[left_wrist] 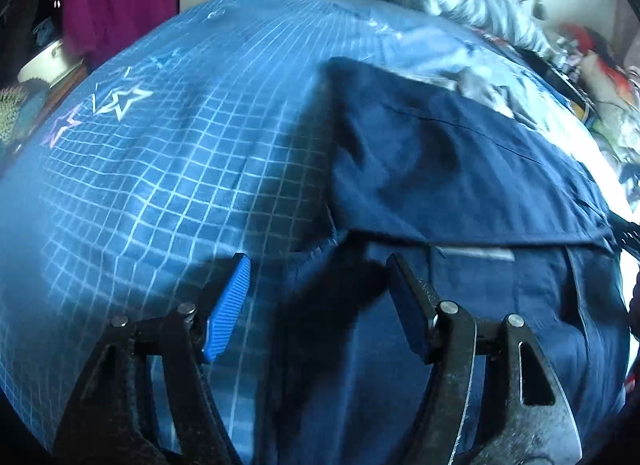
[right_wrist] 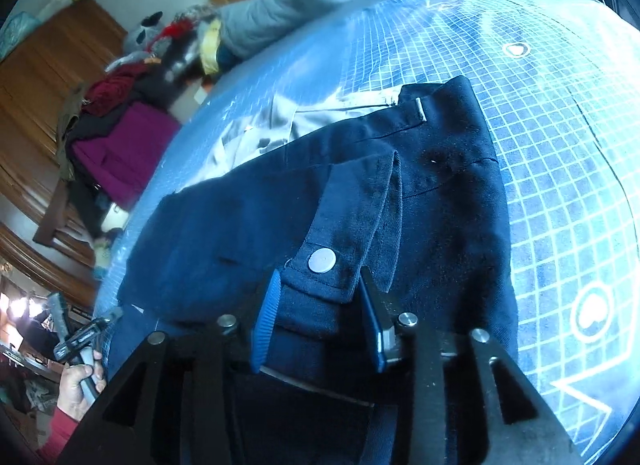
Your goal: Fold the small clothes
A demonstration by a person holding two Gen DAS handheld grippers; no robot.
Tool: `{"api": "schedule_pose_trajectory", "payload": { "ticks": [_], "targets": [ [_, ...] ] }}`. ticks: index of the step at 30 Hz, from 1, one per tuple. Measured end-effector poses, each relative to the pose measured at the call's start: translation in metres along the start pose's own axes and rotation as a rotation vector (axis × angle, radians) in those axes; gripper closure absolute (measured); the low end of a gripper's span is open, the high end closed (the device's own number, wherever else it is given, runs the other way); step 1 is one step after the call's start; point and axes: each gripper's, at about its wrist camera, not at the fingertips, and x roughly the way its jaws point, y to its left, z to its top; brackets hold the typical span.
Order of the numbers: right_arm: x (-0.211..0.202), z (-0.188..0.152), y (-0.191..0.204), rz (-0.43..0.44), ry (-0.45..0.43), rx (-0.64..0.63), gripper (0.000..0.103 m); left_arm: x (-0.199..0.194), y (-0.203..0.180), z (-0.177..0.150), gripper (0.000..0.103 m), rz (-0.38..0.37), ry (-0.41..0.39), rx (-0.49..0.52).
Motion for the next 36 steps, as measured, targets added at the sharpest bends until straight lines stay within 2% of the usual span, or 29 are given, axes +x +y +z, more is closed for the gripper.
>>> {"api": "schedule_pose_trajectory", "payload": {
  "ticks": [2,3,4,7,10,11,13,14,17,19,20,22,24,25,27,29,30,31,32,33,34,36],
  "targets": [
    [0.001,0.001,0.002,-0.008,0.002,-0.006,0.059,0.006,0.004,0.011,0.035,0.021,-0.019,-0.034],
    [0.001,0.001,0.004,-0.013,0.003,-0.01,0.058,0.007,0.009,0.016,0.042,0.047,-0.03,-0.057],
    [0.001,0.002,0.007,-0.016,0.004,-0.015,0.054,0.008,0.017,0.018,0.041,0.048,-0.04,-0.09],
    [0.006,0.002,0.014,-0.019,0.011,-0.039,0.049,0.006,0.039,0.007,0.041,-0.082,-0.078,-0.204],
    [0.007,0.0,0.016,-0.02,0.013,-0.064,0.052,0.006,0.03,0.005,0.042,-0.039,-0.083,-0.171],
    [0.005,0.0,0.014,-0.032,0.013,-0.065,0.061,0.005,0.03,0.003,0.042,-0.043,-0.088,-0.173],
    [-0.001,0.0,0.008,-0.063,0.017,-0.05,0.068,0.002,0.033,0.001,0.042,-0.073,-0.094,-0.19],
    [-0.009,0.0,0.007,-0.095,0.008,-0.049,0.062,0.003,0.035,-0.001,0.041,-0.085,-0.099,-0.2],
    [-0.04,0.006,0.021,-0.149,-0.093,-0.08,0.061,0.003,0.037,0.002,0.041,-0.07,-0.103,-0.193],
    [-0.044,0.019,0.05,-0.088,-0.143,-0.125,0.062,0.002,0.04,0.001,0.041,-0.076,-0.111,-0.197],
    [-0.035,0.029,0.072,-0.009,-0.132,-0.152,0.062,0.003,0.042,0.004,0.041,-0.083,-0.112,-0.203],
    [0.007,0.049,0.128,0.226,-0.015,-0.221,0.062,0.003,0.042,0.004,0.041,-0.086,-0.115,-0.205],
    [0.072,0.057,0.19,0.493,0.184,-0.284,0.062,0.002,0.041,0.005,0.041,-0.083,-0.116,-0.203],
    [0.107,0.057,0.219,0.576,0.269,-0.321,0.062,0.002,0.042,0.004,0.041,-0.088,-0.116,-0.206],
    [0.178,0.049,0.262,0.708,0.512,-0.352,0.062,0.002,0.043,0.004,0.04,-0.098,-0.117,-0.211],
    [0.24,0.035,0.288,0.772,0.713,-0.328,0.062,0.001,0.044,0.004,0.04,-0.108,-0.118,-0.218],
    [0.265,0.026,0.298,0.78,0.805,-0.328,0.062,0.001,0.045,0.003,0.039,-0.115,-0.119,-0.221],
    [0.286,0.02,0.304,0.755,0.848,-0.332,0.063,0.001,0.046,0.003,0.039,-0.121,-0.12,-0.225],
    [0.307,0.014,0.308,0.747,0.902,-0.316,0.078,0.001,0.046,0.003,0.039,-0.125,-0.121,-0.227],
    [0.321,0.011,0.312,0.765,0.941,-0.304,0.083,0.0,0.047,0.003,0.04,-0.128,-0.122,-0.23],
    [0.329,0.014,0.316,0.749,0.931,-0.323,0.088,0.0,0.048,0.002,0.04,-0.136,-0.126,-0.235],
    [0.341,0.027,0.322,0.739,0.891,-0.33,0.089,-0.001,0.05,0.002,0.039,-0.152,-0.131,-0.247]
  ]
}}
